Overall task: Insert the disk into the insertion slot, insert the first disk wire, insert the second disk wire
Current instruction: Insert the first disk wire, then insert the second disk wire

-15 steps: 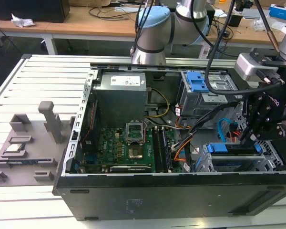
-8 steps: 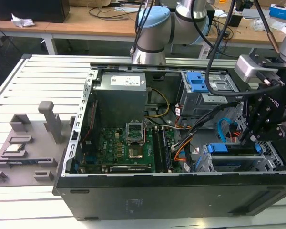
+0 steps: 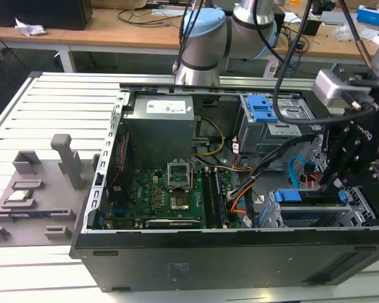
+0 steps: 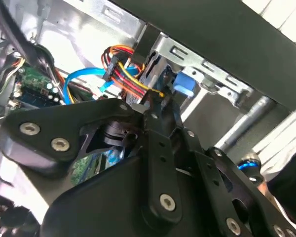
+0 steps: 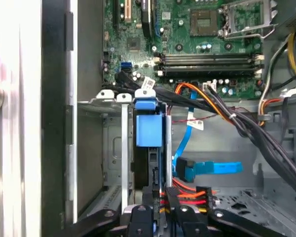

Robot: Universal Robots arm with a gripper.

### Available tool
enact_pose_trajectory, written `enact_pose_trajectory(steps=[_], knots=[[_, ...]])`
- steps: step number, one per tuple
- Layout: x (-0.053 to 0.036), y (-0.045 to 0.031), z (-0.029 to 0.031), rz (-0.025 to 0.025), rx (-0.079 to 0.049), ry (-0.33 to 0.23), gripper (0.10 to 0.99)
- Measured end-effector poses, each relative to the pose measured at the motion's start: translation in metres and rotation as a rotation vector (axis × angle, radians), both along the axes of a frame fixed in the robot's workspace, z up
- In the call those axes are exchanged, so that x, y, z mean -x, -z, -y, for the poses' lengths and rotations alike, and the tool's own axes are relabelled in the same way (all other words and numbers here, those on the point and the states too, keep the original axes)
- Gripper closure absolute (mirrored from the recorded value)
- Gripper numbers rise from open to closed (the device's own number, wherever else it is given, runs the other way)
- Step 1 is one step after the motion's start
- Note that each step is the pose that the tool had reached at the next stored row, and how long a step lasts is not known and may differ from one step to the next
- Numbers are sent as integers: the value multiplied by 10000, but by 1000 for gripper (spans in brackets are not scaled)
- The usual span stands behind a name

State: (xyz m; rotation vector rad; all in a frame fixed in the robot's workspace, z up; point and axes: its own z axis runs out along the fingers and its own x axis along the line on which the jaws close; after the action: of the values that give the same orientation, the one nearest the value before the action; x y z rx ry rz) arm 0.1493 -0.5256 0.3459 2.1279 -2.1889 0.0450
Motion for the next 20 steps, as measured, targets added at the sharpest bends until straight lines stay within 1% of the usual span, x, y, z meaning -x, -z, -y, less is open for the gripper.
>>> enact_pose_trajectory(steps=[1,2,4,6,7,8,16,19,20], knots=[[1,-66,-11,0,2,1,843],[1,-113,-26,0,8,0,843],[1,-251,-65,0,19,1,859],[0,-354,-83,0,25,0,980],[0,-416,-85,0,25,0,980],[0,-429,-85,0,23,0,980],[0,-437,-85,0,26,0,980],[4,-441,-86,-1,26,1,784],[27,-433,-103,0,27,0,784]])
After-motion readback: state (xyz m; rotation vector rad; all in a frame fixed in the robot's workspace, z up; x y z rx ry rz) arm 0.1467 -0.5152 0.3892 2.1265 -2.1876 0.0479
